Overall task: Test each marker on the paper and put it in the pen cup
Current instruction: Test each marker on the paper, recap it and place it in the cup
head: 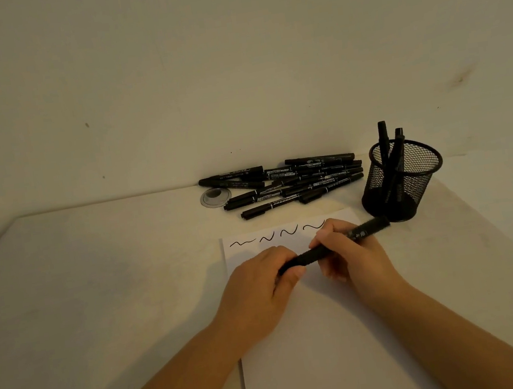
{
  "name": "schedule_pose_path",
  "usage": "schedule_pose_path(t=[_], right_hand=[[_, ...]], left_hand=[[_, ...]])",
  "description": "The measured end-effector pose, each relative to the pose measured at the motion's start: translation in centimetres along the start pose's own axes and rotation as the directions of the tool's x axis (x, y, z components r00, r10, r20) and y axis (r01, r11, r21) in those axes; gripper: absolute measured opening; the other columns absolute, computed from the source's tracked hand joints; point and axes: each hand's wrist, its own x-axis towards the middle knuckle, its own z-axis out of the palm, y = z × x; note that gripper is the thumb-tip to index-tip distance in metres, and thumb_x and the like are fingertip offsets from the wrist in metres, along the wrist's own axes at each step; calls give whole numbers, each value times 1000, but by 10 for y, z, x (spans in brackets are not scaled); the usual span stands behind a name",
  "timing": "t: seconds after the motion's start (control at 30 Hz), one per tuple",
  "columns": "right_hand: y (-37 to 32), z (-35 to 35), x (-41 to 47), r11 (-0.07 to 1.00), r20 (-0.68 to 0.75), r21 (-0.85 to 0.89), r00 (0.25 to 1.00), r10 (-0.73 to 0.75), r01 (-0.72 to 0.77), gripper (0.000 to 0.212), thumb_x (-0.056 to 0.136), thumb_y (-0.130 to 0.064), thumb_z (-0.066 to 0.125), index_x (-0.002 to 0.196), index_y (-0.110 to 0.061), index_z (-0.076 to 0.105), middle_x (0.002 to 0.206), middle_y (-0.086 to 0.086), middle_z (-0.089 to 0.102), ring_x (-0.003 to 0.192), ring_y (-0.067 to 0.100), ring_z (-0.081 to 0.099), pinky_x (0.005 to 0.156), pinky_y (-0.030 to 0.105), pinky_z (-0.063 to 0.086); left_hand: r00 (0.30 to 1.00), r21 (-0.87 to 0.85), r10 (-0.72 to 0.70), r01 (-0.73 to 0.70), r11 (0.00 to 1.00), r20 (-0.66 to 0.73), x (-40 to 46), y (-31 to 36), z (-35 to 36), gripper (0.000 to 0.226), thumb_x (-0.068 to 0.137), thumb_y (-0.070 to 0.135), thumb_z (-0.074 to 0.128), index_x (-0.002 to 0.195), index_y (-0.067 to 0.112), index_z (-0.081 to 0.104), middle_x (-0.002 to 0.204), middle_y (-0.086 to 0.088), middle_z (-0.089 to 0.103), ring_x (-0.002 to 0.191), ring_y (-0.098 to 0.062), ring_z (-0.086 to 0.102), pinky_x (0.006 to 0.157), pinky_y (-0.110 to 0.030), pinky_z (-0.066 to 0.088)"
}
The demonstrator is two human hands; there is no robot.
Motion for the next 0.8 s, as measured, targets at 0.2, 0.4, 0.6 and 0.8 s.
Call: schedule_pose_path(t=[0.2,0.4,0.6,0.8], right_hand=[[0,6,-3,996,1,85,1000,11,-11,29,76,-25,47,49,-19,58,38,1,44,35,11,37,37,18,32],[4,11,-7,958,-60,288,998,15,3,30,76,-20,44,46,-16,49,34,0,37,29,12,27,37,17,24],[2,11,-10,957,-10,281,997,-70,70,31,74,-13,40,44,-18,46,34,-5,38,31,10,28,38,17,24],[0,12,-13,966,23,231,992,-124,116,22,66,-22,50,46,-14,46,37,-6,38,35,12,29,39,16,26]], left_hand=[[992,122,112,-104,987,-53,-4,12,-6,40,92,43,35,96,14,62,80,2,59,61,-8,43,54,-15,31],[978,228,186,-160,960,-96,-8,29,-9,40,89,37,36,84,9,64,64,-2,61,45,-19,51,42,-22,36],[998,-24,65,-65,998,16,-12,28,-8,37,88,43,30,87,18,57,58,15,40,52,-6,40,50,-18,27],[993,-248,24,5,969,113,-14,25,-11,22,88,43,37,73,35,50,49,11,45,46,-6,43,46,-21,33]])
